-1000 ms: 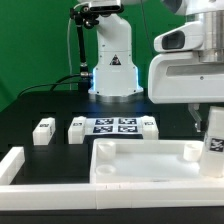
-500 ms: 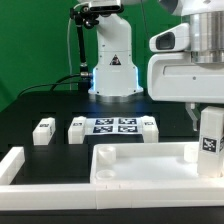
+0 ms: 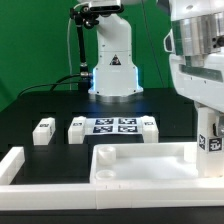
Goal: Assemble desk
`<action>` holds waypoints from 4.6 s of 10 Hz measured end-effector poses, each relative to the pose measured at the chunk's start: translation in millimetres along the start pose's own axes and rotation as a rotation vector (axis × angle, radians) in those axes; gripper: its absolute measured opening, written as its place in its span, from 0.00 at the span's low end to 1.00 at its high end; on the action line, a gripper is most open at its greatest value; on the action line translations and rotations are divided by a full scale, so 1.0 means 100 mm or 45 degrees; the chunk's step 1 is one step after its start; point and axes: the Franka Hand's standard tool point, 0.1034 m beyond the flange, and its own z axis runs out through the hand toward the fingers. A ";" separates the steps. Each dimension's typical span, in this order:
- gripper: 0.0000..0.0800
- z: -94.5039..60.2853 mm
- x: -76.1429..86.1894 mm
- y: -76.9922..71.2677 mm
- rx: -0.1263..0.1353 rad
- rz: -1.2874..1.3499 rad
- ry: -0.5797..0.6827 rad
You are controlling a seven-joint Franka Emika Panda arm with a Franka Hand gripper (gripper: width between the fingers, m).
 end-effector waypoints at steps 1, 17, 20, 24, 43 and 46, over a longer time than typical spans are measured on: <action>0.37 0.00 0.01 -0.01 0.009 0.117 -0.019; 0.81 -0.45 -0.10 -0.19 0.106 0.457 -0.072; 0.81 -0.41 -0.11 -0.17 0.099 0.448 -0.069; 0.81 -0.47 -0.12 -0.18 0.110 0.358 -0.070; 0.81 -0.38 -0.07 0.82 0.065 -1.548 0.027; 0.81 -0.26 0.02 0.99 0.010 -1.825 0.019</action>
Offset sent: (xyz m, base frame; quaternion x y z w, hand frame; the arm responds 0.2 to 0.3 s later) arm 0.0020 -0.0017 0.0022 0.0164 -0.0018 0.1735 0.9847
